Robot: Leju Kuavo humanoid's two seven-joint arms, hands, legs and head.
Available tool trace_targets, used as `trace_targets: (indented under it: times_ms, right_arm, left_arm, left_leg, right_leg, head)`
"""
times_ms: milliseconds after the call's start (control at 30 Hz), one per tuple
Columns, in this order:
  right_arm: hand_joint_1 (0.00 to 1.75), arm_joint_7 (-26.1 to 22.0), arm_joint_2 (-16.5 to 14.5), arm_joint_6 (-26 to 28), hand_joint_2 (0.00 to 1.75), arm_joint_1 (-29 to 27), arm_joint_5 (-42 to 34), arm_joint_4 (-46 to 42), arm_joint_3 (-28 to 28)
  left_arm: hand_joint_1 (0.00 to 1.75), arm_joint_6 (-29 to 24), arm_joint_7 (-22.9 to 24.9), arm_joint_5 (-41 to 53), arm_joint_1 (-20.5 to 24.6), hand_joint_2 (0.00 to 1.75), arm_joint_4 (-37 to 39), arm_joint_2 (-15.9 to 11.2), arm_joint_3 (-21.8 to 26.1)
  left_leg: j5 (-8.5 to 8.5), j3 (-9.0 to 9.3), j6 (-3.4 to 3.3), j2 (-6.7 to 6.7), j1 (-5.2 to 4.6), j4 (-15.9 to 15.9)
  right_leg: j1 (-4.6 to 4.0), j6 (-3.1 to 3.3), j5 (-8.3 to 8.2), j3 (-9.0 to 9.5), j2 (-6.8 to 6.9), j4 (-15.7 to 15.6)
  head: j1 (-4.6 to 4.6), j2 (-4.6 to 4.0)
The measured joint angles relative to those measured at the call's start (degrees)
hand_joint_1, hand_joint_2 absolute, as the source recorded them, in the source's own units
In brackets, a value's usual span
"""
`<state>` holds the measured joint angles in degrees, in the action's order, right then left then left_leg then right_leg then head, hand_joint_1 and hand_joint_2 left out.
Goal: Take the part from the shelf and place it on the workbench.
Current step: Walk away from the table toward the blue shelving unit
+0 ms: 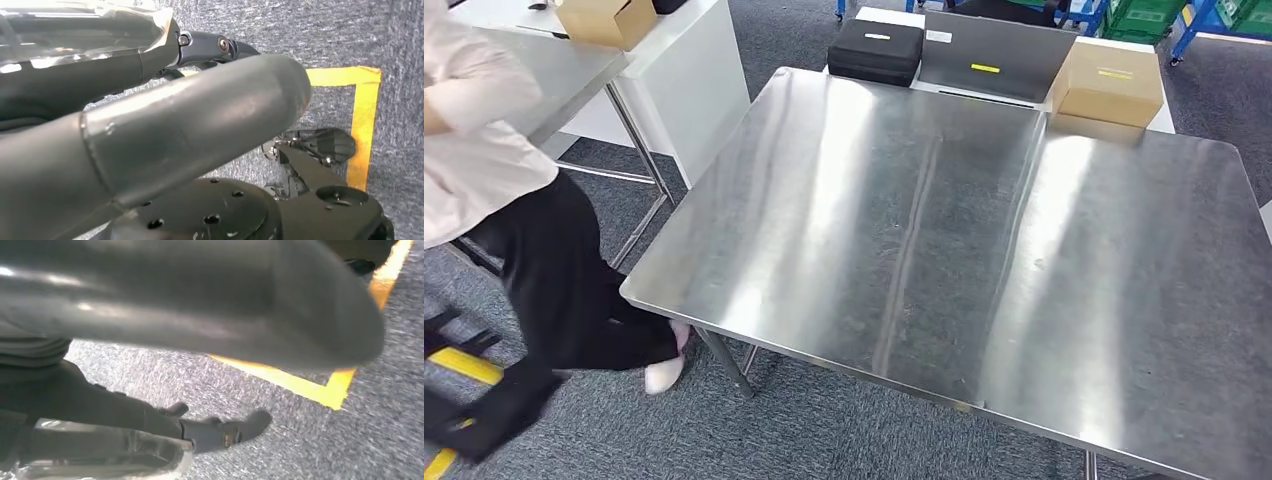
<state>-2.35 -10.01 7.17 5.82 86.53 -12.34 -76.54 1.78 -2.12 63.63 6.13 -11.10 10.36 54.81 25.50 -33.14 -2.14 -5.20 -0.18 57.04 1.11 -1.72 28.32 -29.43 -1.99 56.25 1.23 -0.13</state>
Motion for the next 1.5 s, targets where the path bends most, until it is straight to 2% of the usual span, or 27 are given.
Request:
trace_targets:
  times_ms: [33,100,167,233,267,300,367,433,533,600,667,733,767,800,833,900,933,1000,1067,1133,1200,1233,1267,1300,1333,1433,1500]
  right_arm:
    - [0.0,0.1,-0.04,-0.23,0.0,0.06,0.09,0.04,0.15]
    - [0.0,0.14,-0.07,-0.69,0.0,0.11,0.34,0.12,0.55]
    - [0.0,0.08,0.1,-1.03,0.0,-0.06,0.63,0.14,0.88]
    - [0.0,-0.03,0.3,-1.24,0.0,-0.23,0.85,0.14,1.09]
    - [0.0,-0.12,0.33,-1.36,0.0,-0.24,0.94,0.14,1.17]
    - [0.0,-0.2,0.33,-1.49,0.0,-0.2,0.99,0.14,1.26]
    - [0.0,-0.34,0.26,-1.77,0.0,-0.12,1.11,0.14,1.5]
    - [0.0,-0.34,0.23,-2.06,0.0,-0.08,1.45,0.15,1.87]
    - [0.0,-0.05,0.27,-2.63,0.0,0.05,2.2,0.15,2.52]
    - [0.0,0.09,0.3,-2.94,0.0,0.13,2.48,0.15,2.86]
    - [0.0,0.12,0.32,-3.09,0.0,0.07,2.6,0.18,3.14]
    - [0.0,0.12,0.32,-3.1,0.0,-0.11,2.6,0.21,3.33]
    - [0.0,0.13,0.33,-3.1,0.0,-0.21,2.61,0.21,3.41]
    - [0.0,0.13,0.33,-3.1,0.0,-0.29,2.62,0.21,3.49]
    - [0.0,0.11,0.34,-3.1,0.0,-0.33,2.67,0.21,3.58]
    - [0.0,0.02,0.43,-3.04,0.0,-0.33,2.81,0.21,3.73]
    - [0.0,-0.06,0.47,-2.97,0.0,-0.32,2.89,0.21,3.85]
    - [0.0,-0.23,0.52,-2.86,0.0,-0.26,2.97,0.21,4.14]
    - [0.0,-0.37,0.44,-2.82,0.0,-0.14,2.99,0.21,4.64]
    - [0.0,-0.45,0.28,-2.87,0.0,-0.09,3.0,0.22,5.27]
    - [0.0,-0.47,0.21,-3.05,0.0,-0.23,3.02,0.24,5.92]
    - [0.0,-0.47,0.21,-3.13,0.0,-0.32,3.02,0.25,6.29]
    - [0.0,-0.47,0.21,-3.17,0.0,-0.38,3.02,0.25,6.67]
    - [0.0,-0.48,0.21,-3.17,0.0,-0.37,3.01,0.25,7.03]
    - [0.0,-0.5,0.2,-3.18,0.0,-0.32,3.01,0.25,7.36]
    - [0.0,-0.59,0.11,-3.19,0.0,-0.25,3.02,0.26,8.1]
    - [0.0,-0.61,0.1,-3.19,0.0,-0.17,3.02,0.27,8.35]
  left_arm:
    - [0.0,0.01,-0.02,0.0,-0.03,0.0,0.0,-0.01,0.01]
    - [0.0,0.01,-0.05,0.0,-0.06,0.0,0.0,-0.03,0.03]
    - [0.0,0.01,-0.09,0.0,-0.05,0.0,0.0,0.04,0.06]
    - [0.0,0.01,-0.11,0.0,-0.1,0.0,0.0,0.11,0.13]
    - [0.0,0.01,-0.11,0.0,-0.15,0.0,0.0,0.13,0.16]
    - [0.0,0.0,-0.11,-0.01,-0.18,0.0,0.0,0.13,0.2]
    - [0.0,-0.07,-0.1,-0.02,-0.1,0.0,0.0,0.12,0.22]
    - [0.0,-0.21,-0.1,-0.03,0.09,0.0,0.0,0.1,0.25]
    - [0.0,-0.53,-0.15,-0.1,0.03,0.0,0.0,0.09,0.4]
    - [0.0,-0.64,-0.28,-0.11,-0.05,0.0,0.0,0.14,0.46]
    - [0.0,-0.68,-0.43,-0.11,0.04,0.0,0.0,0.19,0.48]
    - [0.0,-0.69,-0.5,-0.11,0.12,0.0,0.0,0.21,0.49]
    - [0.0,-0.69,-0.51,-0.11,0.08,0.0,0.0,0.22,0.49]
    - [0.0,-0.69,-0.52,-0.11,0.02,0.0,0.0,0.23,0.49]
    - [0.0,-0.68,-0.52,-0.11,-0.02,0.0,0.0,0.25,0.49]
    - [0.0,-0.68,-0.58,-0.14,-0.04,0.0,0.0,0.29,0.49]
    - [0.0,-0.68,-0.62,-0.2,-0.02,0.0,0.0,0.3,0.52]
    - [0.0,-0.72,-0.69,-0.44,-0.02,0.0,0.0,0.29,0.75]
    - [0.0,-0.86,-0.72,-0.81,-0.15,0.0,0.0,0.25,1.18]
    - [0.0,-1.14,-0.73,-1.17,-0.21,0.0,0.0,0.21,1.64]
    - [0.0,-1.43,-0.75,-1.58,-0.09,0.0,0.0,0.25,2.1]
    - [0.0,-1.54,-0.76,-1.8,-0.06,0.0,0.0,0.28,2.37]
    - [0.0,-1.63,-0.77,-2.03,-0.1,0.0,0.0,0.3,2.61]
    - [0.0,-1.72,-0.78,-2.19,-0.17,0.0,0.0,0.32,2.84]
    - [0.0,-1.77,-0.77,-2.28,-0.25,0.0,0.0,0.33,3.04]
    - [0.0,-1.85,-0.78,-2.36,-0.14,0.0,-0.01,0.3,3.44]
    - [0.0,-1.87,-0.82,-2.36,0.0,0.0,-0.02,0.28,3.66]
  left_leg:
    - [0.23,-0.2,0.26,0.34,0.12,0.41]
    - [2.36,-1.66,0.84,2.26,0.31,3.71]
    - [6.37,-5.16,1.37,4.08,0.49,11.23]
    - [8.25,-7.94,1.59,4.51,0.73,16.89]
    - [7.52,-7.83,1.56,4.66,0.8,16.64]
    - [5.9,-6.57,1.42,4.97,0.82,14.15]
    - [2.51,-2.36,0.87,6.87,0.58,6.12]
    - [1.31,0.04,0.32,8.27,0.14,1.32]
    - [1.29,0.2,-0.36,7.03,-0.25,0.54]
    - [0.82,0.61,-0.98,6.19,0.0,-0.18]
    - [0.44,0.74,-1.46,5.32,0.3,-0.57]
    - [0.36,0.66,-1.61,4.11,0.34,-0.55]
    - [0.37,0.65,-1.6,3.42,0.33,-0.53]
    - [0.37,0.67,-1.59,2.67,0.33,-0.5]
    - [0.38,0.73,-1.55,1.93,0.33,-0.47]
    - [0.46,0.85,-1.3,0.52,0.26,-0.33]
    - [0.58,0.85,-1.04,-0.1,0.14,-0.2]
    - [0.77,0.7,-0.37,-1.04,0.03,-0.02]
    - [0.88,0.39,0.3,-1.33,0.28,0.21]
    - [2.47,-0.84,0.86,0.82,0.39,2.7]
    - [6.19,-4.2,1.39,3.54,0.47,9.54]
    - [7.89,-6.27,1.65,4.1,0.62,13.56]
    - [8.72,-7.84,1.85,4.35,0.79,16.43]
    - [8.46,-8.45,1.98,4.52,0.94,17.32]
    - [7.17,-7.86,2.02,4.81,1.06,15.92]
    - [2.04,-1.82,1.56,7.59,1.02,4.44]
    - [1.3,0.04,1.06,8.49,0.65,0.95]
  right_leg:
    - [0.09,0.4,-0.09,0.16,0.38,-0.02]
    - [0.29,1.08,-0.3,0.32,1.34,-0.12]
    - [0.02,1.57,-0.23,0.36,2.58,-0.11]
    - [-0.18,1.87,-0.07,0.38,3.93,-0.09]
    - [-0.24,1.95,0.01,0.43,4.52,-0.09]
    - [-0.27,1.96,0.1,0.54,5.04,-0.09]
    - [-0.55,1.77,0.42,0.83,5.97,-0.03]
    - [-0.96,1.31,0.79,1.0,6.86,-0.01]
    - [-1.32,0.48,1.05,1.28,8.26,-0.3]
    - [-1.27,0.27,2.16,0.73,7.02,1.36]
    - [-0.9,0.59,4.94,-1.82,4.2,6.92]
    - [-0.72,0.68,7.72,-5.66,2.74,14.4]
    - [-0.66,0.41,8.17,-6.96,2.5,16.6]
    - [-0.61,-0.05,7.73,-7.41,2.36,16.92]
    - [-0.53,-0.63,6.35,-6.72,2.17,14.85]
    - [-0.21,-1.54,2.51,-3.29,0.37,6.5]
    - [-0.11,-1.49,1.07,-1.91,-0.59,3.04]
    - [-0.24,-0.63,0.04,-0.8,-1.47,0.25]
    - [-0.22,0.47,-0.21,-0.38,-0.45,0.11]
    - [0.09,1.31,-0.47,-0.01,0.68,-0.11]
    - [0.06,1.88,-0.36,0.11,2.04,-0.17]
    - [-0.03,2.05,-0.25,0.16,2.82,-0.16]
    - [-0.1,2.16,-0.15,0.19,3.58,-0.15]
    - [-0.13,2.19,-0.04,0.24,4.26,-0.15]
    - [-0.15,2.19,0.08,0.34,4.87,-0.15]
    - [-0.44,1.65,0.65,0.78,6.42,-0.15]
    - [-0.86,0.96,1.11,0.97,7.26,-0.19]
  head:
    - [0.0,0.0]
    - [0.26,0.0]
    - [0.53,0.0]
    - [0.5,0.0]
    - [0.5,0.0]
    - [0.51,0.0]
    - [0.52,0.0]
    - [0.43,0.0]
    - [0.38,0.0]
    - [0.29,0.0]
    - [-0.01,0.0]
    - [-0.16,0.0]
    - [-0.17,0.0]
    - [-0.18,0.0]
    - [-0.17,0.0]
    - [-0.22,0.0]
    - [-0.23,0.0]
    - [-0.21,0.0]
    - [-0.16,0.0]
    - [0.06,0.0]
    - [0.34,0.0]
    - [0.42,0.0]
    - [0.4,0.0]
    - [0.42,0.0]
    - [0.43,0.0]
    - [0.4,0.0]
    - [0.24,0.0]
